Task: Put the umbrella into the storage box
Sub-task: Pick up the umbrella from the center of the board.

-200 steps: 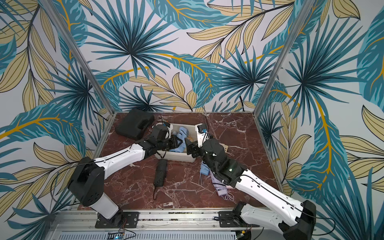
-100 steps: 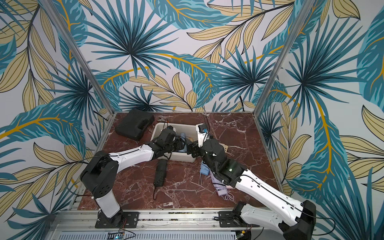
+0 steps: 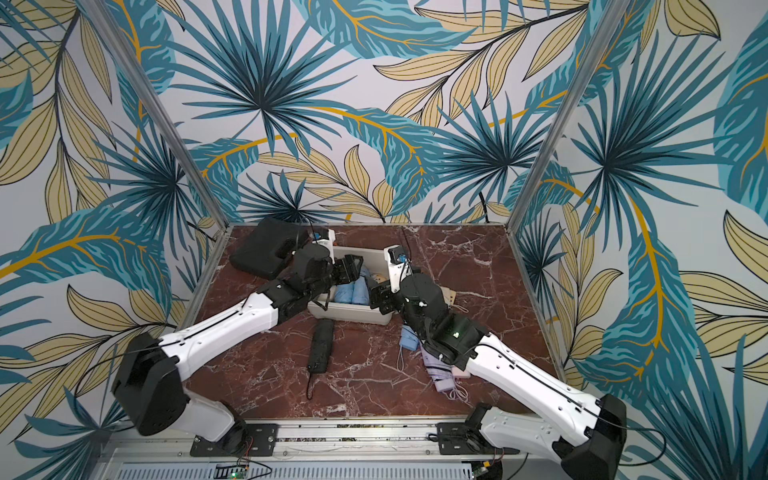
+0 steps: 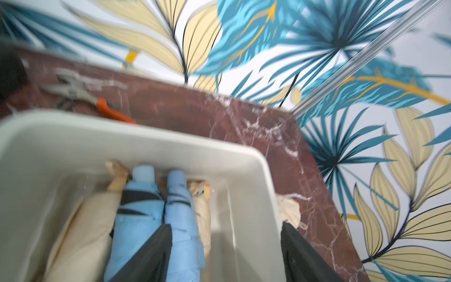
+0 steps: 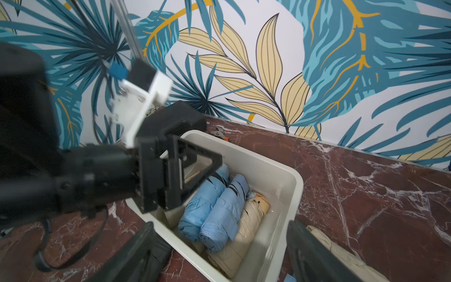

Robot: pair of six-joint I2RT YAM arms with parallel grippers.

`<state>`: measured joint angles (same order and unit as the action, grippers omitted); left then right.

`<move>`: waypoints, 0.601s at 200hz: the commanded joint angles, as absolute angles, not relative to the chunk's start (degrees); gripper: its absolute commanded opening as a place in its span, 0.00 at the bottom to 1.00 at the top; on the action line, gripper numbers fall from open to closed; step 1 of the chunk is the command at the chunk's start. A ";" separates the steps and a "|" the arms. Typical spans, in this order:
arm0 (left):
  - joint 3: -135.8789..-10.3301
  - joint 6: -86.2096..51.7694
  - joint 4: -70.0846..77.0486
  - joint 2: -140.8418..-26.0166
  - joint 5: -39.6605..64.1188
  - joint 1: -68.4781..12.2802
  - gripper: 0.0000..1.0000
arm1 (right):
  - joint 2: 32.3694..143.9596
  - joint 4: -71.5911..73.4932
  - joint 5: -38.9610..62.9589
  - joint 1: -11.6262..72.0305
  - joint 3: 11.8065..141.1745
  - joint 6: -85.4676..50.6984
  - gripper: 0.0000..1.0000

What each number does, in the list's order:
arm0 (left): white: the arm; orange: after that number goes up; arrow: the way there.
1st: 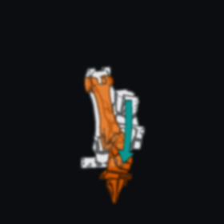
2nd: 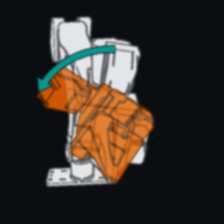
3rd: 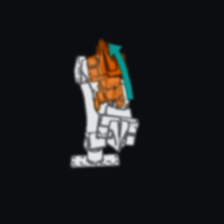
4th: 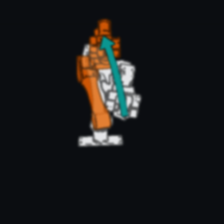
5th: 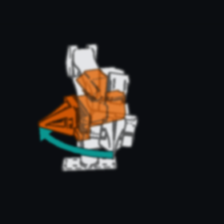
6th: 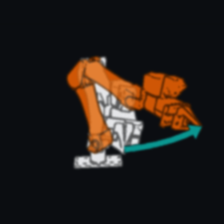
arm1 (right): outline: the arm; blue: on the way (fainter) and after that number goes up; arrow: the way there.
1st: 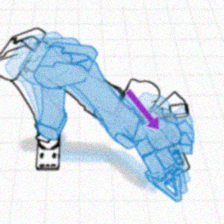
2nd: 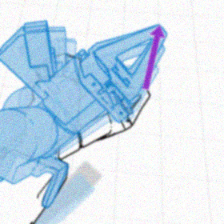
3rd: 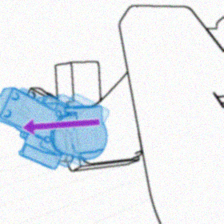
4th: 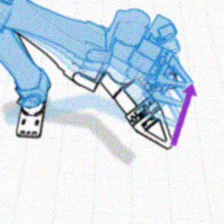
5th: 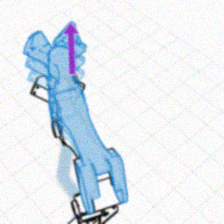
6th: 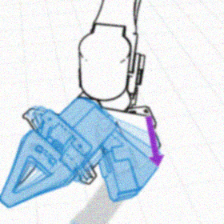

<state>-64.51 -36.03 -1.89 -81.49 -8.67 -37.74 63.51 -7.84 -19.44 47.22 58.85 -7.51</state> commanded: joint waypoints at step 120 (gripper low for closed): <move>-35.91 -37.91 -24.17 -37.02 -14.51 -26.76 0.79 | 81.95 -18.77 17.91 52.38 70.50 15.54 0.84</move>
